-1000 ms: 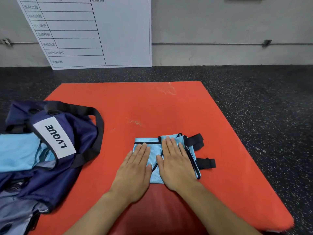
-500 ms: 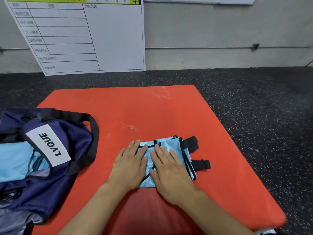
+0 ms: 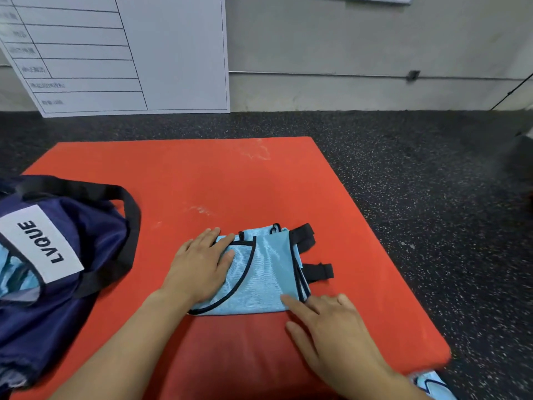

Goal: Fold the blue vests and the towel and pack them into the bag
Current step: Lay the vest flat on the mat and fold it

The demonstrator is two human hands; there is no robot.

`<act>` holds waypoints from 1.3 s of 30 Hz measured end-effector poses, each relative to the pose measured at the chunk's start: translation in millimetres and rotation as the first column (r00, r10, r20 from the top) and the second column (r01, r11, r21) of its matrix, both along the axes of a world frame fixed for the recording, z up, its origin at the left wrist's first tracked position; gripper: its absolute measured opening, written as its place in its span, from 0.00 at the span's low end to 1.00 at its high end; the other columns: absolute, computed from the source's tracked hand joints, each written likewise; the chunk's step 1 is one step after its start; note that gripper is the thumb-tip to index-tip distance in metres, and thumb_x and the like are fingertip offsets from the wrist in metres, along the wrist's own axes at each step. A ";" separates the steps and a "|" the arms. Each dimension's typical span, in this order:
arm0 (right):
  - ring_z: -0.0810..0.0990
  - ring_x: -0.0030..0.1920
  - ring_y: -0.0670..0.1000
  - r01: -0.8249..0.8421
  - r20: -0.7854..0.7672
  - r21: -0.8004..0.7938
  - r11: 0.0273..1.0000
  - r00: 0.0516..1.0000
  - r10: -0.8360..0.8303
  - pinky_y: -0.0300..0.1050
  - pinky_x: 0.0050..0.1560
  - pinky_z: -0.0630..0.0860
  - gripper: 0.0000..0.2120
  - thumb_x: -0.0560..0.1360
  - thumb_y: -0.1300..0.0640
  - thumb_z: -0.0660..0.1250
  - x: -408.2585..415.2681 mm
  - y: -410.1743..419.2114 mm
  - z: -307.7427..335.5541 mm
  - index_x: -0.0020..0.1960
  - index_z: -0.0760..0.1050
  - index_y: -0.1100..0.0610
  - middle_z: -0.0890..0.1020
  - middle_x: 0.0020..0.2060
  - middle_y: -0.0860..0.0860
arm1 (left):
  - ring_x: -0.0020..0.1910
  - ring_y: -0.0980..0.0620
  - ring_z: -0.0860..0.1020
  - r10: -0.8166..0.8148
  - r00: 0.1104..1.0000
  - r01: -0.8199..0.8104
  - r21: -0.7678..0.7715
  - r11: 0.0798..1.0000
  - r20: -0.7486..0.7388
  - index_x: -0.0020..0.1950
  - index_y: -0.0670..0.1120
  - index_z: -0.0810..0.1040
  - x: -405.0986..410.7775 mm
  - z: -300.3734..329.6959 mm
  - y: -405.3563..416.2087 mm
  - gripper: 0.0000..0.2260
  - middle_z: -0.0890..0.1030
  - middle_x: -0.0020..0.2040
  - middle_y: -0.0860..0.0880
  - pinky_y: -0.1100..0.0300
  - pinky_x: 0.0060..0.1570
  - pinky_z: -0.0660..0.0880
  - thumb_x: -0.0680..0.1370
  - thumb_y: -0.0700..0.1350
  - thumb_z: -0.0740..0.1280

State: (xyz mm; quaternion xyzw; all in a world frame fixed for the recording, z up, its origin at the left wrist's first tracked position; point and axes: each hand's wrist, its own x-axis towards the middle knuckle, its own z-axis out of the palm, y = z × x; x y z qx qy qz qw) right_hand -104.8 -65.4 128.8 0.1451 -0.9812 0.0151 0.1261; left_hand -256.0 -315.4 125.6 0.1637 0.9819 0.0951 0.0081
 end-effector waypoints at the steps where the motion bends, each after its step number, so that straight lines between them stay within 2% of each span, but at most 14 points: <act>1: 0.78 0.41 0.50 0.018 -0.004 0.001 1.000 1.000 -0.018 0.49 0.44 0.73 0.20 0.79 0.40 0.60 0.0 0.5 -1.0 0.67 0.77 0.44 0.79 0.42 0.44 | 0.81 0.52 0.56 0.000 1.000 0.000 0.001 1.000 -0.011 0.80 0.60 0.60 0.3 1.3 -0.6 0.37 0.61 0.81 0.51 0.50 0.76 0.56 0.74 0.66 0.34; 6: 0.78 0.54 0.52 0.122 0.025 -0.031 0.992 0.992 -0.122 0.50 0.50 0.75 0.23 0.80 0.38 0.58 -15.0 6.6 6.2 0.71 0.74 0.46 0.80 0.55 0.47 | 0.78 0.51 0.63 0.009 1.000 -0.009 -0.012 1.000 -0.020 0.77 0.59 0.66 6.7 5.1 -4.9 0.36 0.67 0.78 0.52 0.50 0.72 0.61 0.75 0.66 0.36; 9: 0.74 0.64 0.53 0.150 0.105 -0.036 0.988 0.984 -0.146 0.51 0.59 0.74 0.27 0.81 0.37 0.53 -31.3 13.8 4.4 0.76 0.67 0.46 0.76 0.67 0.48 | 0.76 0.52 0.65 0.003 1.000 -0.004 -0.029 1.000 -0.021 0.77 0.60 0.65 11.9 6.6 -14.4 0.34 0.69 0.77 0.54 0.51 0.70 0.63 0.76 0.66 0.38; 11: 0.67 0.73 0.53 0.155 0.189 -0.052 0.987 0.972 -0.142 0.53 0.68 0.68 0.30 0.81 0.34 0.49 -44.9 21.0 3.4 0.80 0.61 0.45 0.69 0.74 0.49 | 0.75 0.53 0.66 -0.015 1.000 0.015 -0.021 1.000 -0.021 0.77 0.60 0.65 19.0 9.7 -18.9 0.33 0.69 0.75 0.56 0.53 0.69 0.64 0.77 0.66 0.39; 14: 0.50 0.82 0.52 0.124 0.305 -0.066 0.990 0.947 -0.098 0.53 0.79 0.51 0.35 0.79 0.27 0.44 -70.4 34.7 0.7 0.82 0.50 0.40 0.55 0.82 0.50 | 0.75 0.55 0.65 -0.047 0.999 0.047 0.004 0.999 -0.013 0.77 0.60 0.66 31.1 14.6 -24.0 0.34 0.70 0.74 0.58 0.56 0.68 0.63 0.77 0.67 0.38; 17: 0.38 0.82 0.47 0.131 0.346 -0.107 0.986 0.934 -0.087 0.55 0.81 0.39 0.41 0.72 0.21 0.31 -92.9 45.0 -3.8 0.81 0.44 0.35 0.44 0.83 0.48 | 0.73 0.57 0.67 -0.077 0.997 0.078 0.018 0.997 -0.019 0.76 0.59 0.69 43.0 15.5 -31.8 0.32 0.71 0.73 0.60 0.57 0.67 0.65 0.79 0.67 0.41; 20: 0.36 0.81 0.47 0.162 0.371 -0.148 0.976 0.924 -0.097 0.55 0.80 0.36 0.43 0.68 0.20 0.31 -107.7 41.5 -7.8 0.81 0.45 0.33 0.41 0.83 0.48 | 0.72 0.59 0.69 -0.122 0.992 0.122 0.014 0.992 -0.034 0.75 0.57 0.70 54.4 12.0 -43.4 0.29 0.72 0.71 0.61 0.59 0.67 0.67 0.81 0.66 0.44; 23: 0.37 0.82 0.49 0.197 0.311 -0.153 0.968 0.940 -0.142 0.55 0.80 0.36 0.40 0.71 0.20 0.40 -116.8 34.2 -7.0 0.80 0.50 0.33 0.42 0.83 0.50 | 0.71 0.59 0.70 -0.150 0.987 0.153 0.037 0.988 -0.065 0.74 0.58 0.71 61.3 12.3 -53.0 0.25 0.73 0.71 0.61 0.60 0.67 0.68 0.82 0.64 0.48; 25: 0.42 0.83 0.51 0.140 0.145 -0.157 0.977 0.982 -0.118 0.56 0.81 0.40 0.36 0.75 0.23 0.49 -118.1 28.1 -1.0 0.79 0.58 0.35 0.47 0.83 0.50 | 0.72 0.58 0.69 -0.155 0.983 0.161 0.061 0.985 -0.098 0.75 0.58 0.69 62.6 14.6 -59.1 0.24 0.71 0.73 0.61 0.60 0.68 0.67 0.82 0.62 0.52; 27: 0.50 0.82 0.49 -0.038 0.072 -0.256 0.966 0.996 0.058 0.57 0.81 0.48 0.32 0.76 0.25 0.57 -112.7 21.3 4.0 0.77 0.64 0.35 0.56 0.82 0.46 | 0.76 0.60 0.65 -0.177 0.977 0.189 0.099 0.977 -0.118 0.77 0.58 0.67 61.8 15.2 -63.2 0.24 0.66 0.77 0.61 0.60 0.71 0.64 0.82 0.60 0.56; 29: 0.54 0.80 0.43 -0.211 0.155 -0.350 0.913 0.948 0.279 0.51 0.80 0.52 0.33 0.73 0.24 0.63 -101.0 15.4 5.7 0.75 0.67 0.33 0.62 0.79 0.40 | 0.79 0.61 0.59 -0.248 0.962 0.262 0.138 0.955 -0.113 0.79 0.57 0.65 59.5 13.4 -63.4 0.24 0.61 0.80 0.62 0.61 0.74 0.59 0.82 0.57 0.59; 32: 0.55 0.79 0.39 -0.326 0.247 -0.379 0.866 0.866 0.434 0.43 0.78 0.53 0.32 0.71 0.25 0.66 -83.4 9.7 -1.1 0.73 0.71 0.34 0.62 0.78 0.37 | 0.79 0.61 0.57 -0.348 0.932 0.361 0.185 0.914 -0.101 0.79 0.56 0.66 54.8 6.8 -60.3 0.24 0.61 0.79 0.63 0.60 0.75 0.57 0.82 0.52 0.62; 36: 0.65 0.76 0.41 -0.357 0.127 -0.451 0.818 0.881 0.455 0.52 0.74 0.66 0.20 0.76 0.33 0.69 -79.4 9.2 -11.5 0.65 0.80 0.39 0.71 0.74 0.39 | 0.77 0.62 0.62 -0.325 0.936 0.350 0.260 0.900 -0.134 0.77 0.56 0.68 50.8 -2.1 -54.1 0.25 0.68 0.75 0.64 0.59 0.72 0.62 0.80 0.53 0.65; 39: 0.71 0.72 0.41 -0.374 0.054 -0.472 0.798 0.892 0.449 0.51 0.68 0.72 0.13 0.79 0.40 0.69 -81.8 3.8 -12.3 0.59 0.84 0.43 0.78 0.67 0.38 | 0.75 0.62 0.65 -0.278 0.951 0.308 0.327 0.893 -0.138 0.77 0.58 0.68 43.6 -2.0 -50.2 0.29 0.72 0.72 0.62 0.55 0.71 0.66 0.76 0.57 0.70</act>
